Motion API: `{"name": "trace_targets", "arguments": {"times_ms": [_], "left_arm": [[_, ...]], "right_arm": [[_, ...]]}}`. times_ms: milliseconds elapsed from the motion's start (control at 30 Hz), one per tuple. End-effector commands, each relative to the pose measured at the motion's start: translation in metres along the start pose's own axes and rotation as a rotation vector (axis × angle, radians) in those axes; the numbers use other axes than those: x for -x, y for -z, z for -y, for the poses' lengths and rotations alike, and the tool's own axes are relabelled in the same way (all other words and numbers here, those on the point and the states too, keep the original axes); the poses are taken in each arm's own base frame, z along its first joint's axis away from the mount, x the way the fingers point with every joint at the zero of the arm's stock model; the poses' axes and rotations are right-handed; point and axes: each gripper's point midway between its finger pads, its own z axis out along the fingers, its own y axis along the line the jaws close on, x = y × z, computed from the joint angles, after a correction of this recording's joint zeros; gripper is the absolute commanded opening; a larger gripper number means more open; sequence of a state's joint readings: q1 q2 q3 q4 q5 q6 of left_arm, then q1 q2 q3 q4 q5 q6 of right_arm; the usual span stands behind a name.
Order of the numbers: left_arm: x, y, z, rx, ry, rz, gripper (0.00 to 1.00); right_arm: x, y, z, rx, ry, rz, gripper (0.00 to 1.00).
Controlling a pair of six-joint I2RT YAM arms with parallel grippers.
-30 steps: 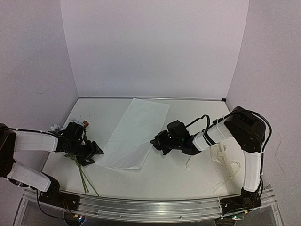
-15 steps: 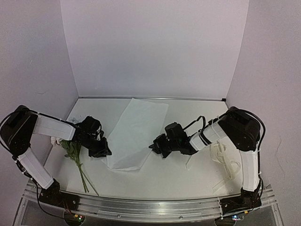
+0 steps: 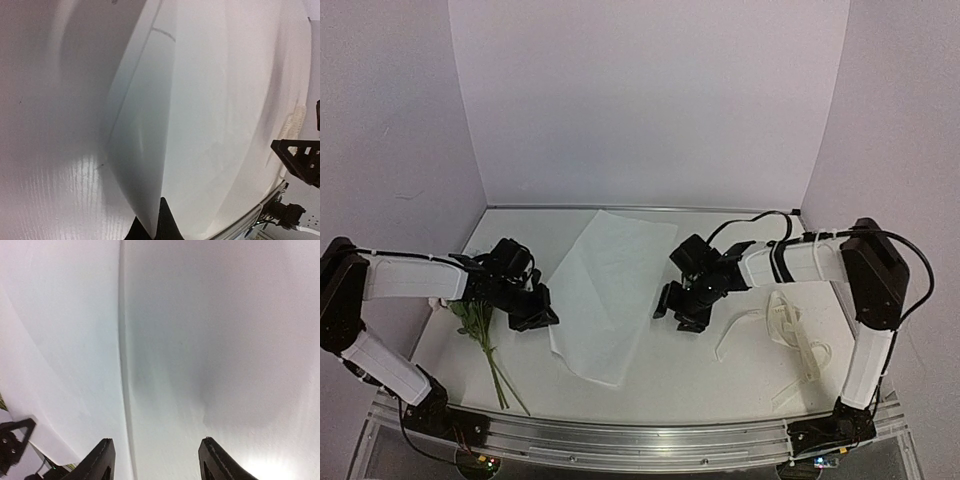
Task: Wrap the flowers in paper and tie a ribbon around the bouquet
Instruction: Pass from the right arm to the left, then pass from the left arm to the right
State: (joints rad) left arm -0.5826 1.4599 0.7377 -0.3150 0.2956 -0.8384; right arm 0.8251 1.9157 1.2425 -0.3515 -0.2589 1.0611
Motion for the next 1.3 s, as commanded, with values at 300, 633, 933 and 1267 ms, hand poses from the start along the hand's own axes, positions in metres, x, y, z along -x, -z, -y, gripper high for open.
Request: {"name": "trace_targets", "arguments": {"times_ms": [300, 633, 933, 1267], "left_arm": [[-0.027, 0.042, 0.066, -0.300, 0.290, -0.124, 0.00], [-0.032, 0.038, 0.072, -0.297, 0.283, -0.174, 0.00], [-0.032, 0.039, 0.073, -0.300, 0.278, -0.176, 0.00], [-0.035, 0.035, 0.065, -0.268, 0.251, -0.174, 0.01]], "right_arm": [[-0.103, 0.073, -0.084, 0.069, 1.012, 0.045, 0.79], [-0.150, 0.062, -0.115, 0.113, 1.186, -0.055, 0.71], [-0.151, 0.038, -0.118, 0.035, 1.207, -0.051, 0.53], [-0.142, 0.034, -0.116, -0.006, 1.178, -0.012, 0.00]]}}
